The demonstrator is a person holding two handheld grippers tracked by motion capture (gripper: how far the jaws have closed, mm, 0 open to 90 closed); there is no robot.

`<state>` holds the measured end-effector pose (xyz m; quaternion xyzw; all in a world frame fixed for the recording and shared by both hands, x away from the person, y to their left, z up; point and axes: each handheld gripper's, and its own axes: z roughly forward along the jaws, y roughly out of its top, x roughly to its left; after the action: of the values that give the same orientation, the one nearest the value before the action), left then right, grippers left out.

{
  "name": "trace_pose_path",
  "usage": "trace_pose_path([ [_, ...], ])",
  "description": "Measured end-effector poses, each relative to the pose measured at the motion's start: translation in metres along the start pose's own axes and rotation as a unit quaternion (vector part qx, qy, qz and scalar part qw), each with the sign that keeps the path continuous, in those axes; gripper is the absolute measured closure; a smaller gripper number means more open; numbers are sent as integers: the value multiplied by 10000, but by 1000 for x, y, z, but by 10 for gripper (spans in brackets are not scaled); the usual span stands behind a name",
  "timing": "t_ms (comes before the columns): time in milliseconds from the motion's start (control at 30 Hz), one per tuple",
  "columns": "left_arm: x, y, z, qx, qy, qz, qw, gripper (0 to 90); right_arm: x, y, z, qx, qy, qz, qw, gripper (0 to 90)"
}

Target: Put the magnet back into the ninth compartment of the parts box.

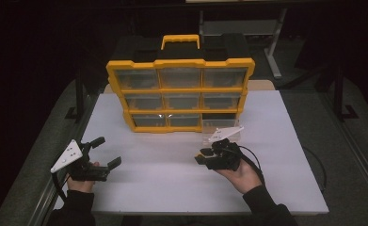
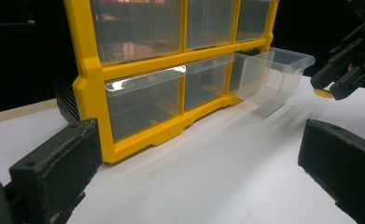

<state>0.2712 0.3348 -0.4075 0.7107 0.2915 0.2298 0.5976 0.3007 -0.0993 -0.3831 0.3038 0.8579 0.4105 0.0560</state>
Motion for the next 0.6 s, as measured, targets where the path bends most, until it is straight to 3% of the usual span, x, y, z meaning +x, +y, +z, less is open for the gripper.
trace_pose_path([
  [600, 1, 0, 0, 18, 22, 0, 10000, 0, -6, 19, -11, 15, -122, -58, 9999, 605],
])
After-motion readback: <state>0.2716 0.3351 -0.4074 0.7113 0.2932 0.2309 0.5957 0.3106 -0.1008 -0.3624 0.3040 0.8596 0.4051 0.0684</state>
